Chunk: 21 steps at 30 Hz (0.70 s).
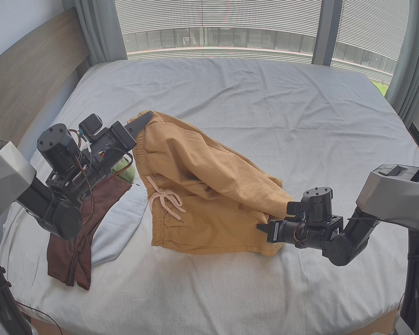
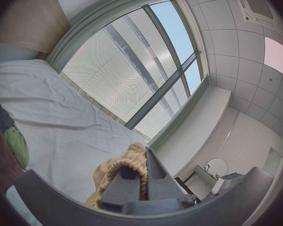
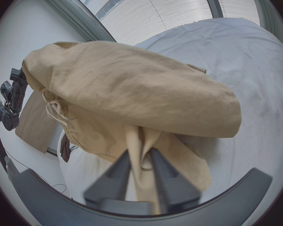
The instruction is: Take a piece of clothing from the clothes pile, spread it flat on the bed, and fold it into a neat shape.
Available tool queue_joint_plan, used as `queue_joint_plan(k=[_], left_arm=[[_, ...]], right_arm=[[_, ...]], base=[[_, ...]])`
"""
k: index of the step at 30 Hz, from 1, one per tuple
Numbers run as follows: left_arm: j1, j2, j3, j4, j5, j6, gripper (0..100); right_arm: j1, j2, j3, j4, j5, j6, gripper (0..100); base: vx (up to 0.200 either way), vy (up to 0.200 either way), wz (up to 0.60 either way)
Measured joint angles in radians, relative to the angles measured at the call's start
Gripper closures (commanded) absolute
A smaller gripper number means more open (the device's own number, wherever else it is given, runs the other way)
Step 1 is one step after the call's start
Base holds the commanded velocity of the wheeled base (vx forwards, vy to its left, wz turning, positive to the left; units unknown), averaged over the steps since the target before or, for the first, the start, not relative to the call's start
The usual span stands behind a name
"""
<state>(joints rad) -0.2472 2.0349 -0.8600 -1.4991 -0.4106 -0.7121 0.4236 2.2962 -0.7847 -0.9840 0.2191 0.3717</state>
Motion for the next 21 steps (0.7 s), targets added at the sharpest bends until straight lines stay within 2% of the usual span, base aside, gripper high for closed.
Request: queue_joint_plan(k=[8, 21], left_arm=[[0.05, -0.018, 0.024, 0.006, -0.03, -0.001, 100], [0.055, -0.031, 0.034, 0.007, -0.03, 0.0, 100]], right_arm=[[-0.013, 0.02, 0.033, -0.071, 0.001, 0.006, 0], [-0.131, 0.005, 0.088, -0.079, 0.001, 0.006, 0]], base=[[0.0, 0.0, 0.0], [0.0, 0.0, 0.0]])
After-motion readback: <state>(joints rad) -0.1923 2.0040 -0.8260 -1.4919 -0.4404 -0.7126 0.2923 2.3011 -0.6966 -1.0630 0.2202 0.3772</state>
